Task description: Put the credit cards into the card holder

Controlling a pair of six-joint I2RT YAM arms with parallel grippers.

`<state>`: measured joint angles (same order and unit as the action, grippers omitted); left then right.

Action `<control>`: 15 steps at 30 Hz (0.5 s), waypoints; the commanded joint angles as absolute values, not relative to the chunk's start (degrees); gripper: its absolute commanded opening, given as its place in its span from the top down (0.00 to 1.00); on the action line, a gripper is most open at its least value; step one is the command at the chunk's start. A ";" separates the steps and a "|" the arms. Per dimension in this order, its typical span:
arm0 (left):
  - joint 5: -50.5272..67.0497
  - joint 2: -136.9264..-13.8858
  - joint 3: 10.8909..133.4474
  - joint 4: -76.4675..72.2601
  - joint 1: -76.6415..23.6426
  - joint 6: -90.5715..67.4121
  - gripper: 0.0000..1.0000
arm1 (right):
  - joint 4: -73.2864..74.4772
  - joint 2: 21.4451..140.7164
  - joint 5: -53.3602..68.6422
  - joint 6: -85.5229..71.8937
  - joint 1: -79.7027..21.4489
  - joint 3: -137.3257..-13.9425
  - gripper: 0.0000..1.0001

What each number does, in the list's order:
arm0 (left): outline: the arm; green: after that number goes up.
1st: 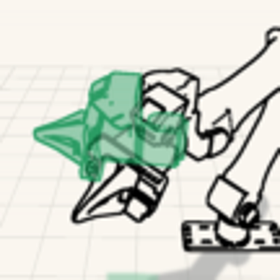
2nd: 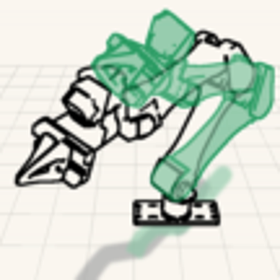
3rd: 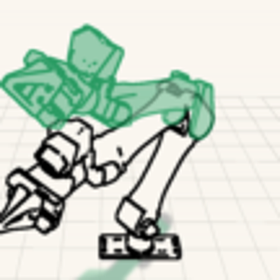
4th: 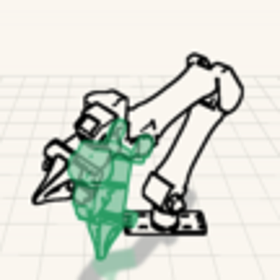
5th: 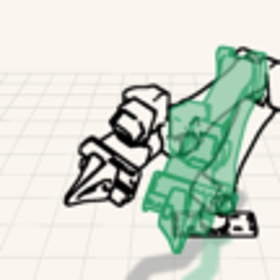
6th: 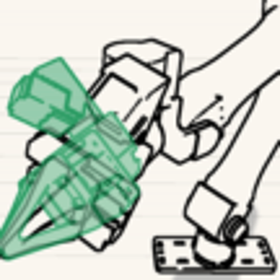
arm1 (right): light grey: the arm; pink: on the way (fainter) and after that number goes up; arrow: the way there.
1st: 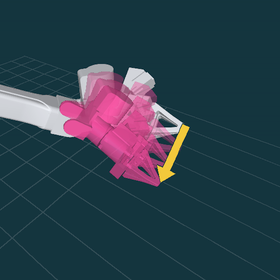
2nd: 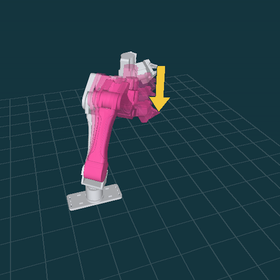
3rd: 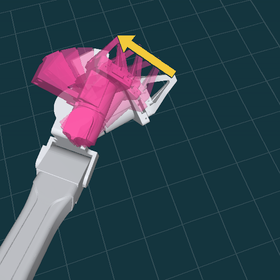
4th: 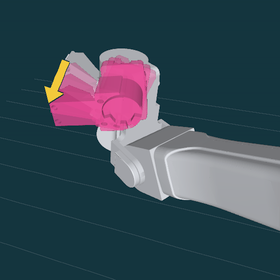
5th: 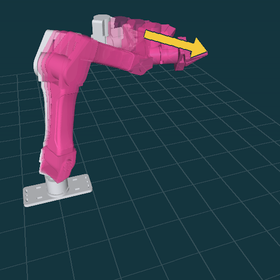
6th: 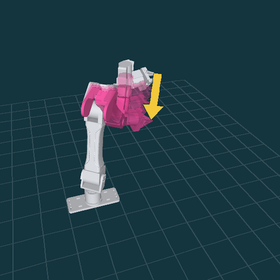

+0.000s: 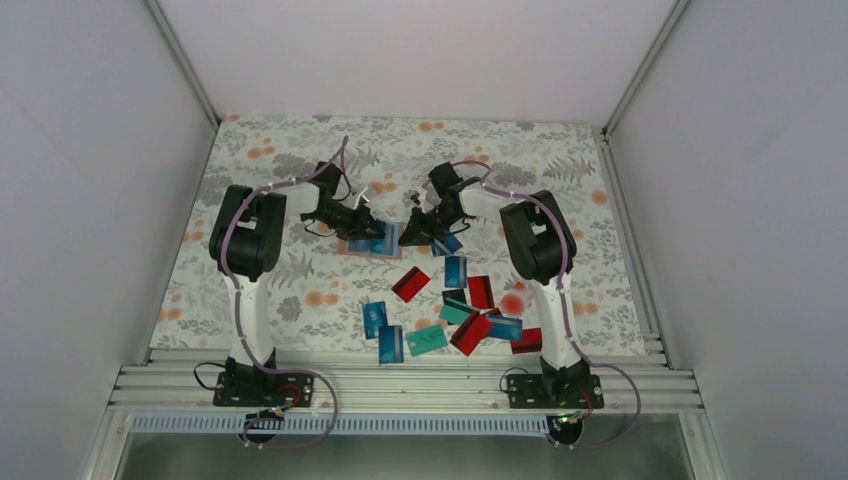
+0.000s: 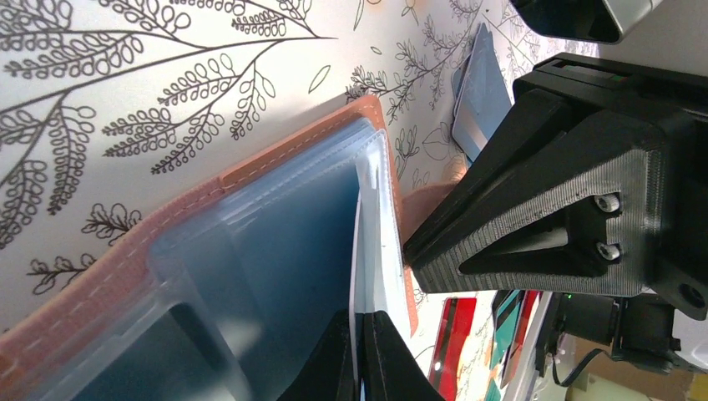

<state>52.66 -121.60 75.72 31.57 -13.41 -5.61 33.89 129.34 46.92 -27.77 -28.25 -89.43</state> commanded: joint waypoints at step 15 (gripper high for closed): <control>50.33 -120.70 71.67 27.80 -15.29 -11.25 0.77 | 34.73 131.40 46.85 -26.87 -27.78 -91.32 0.96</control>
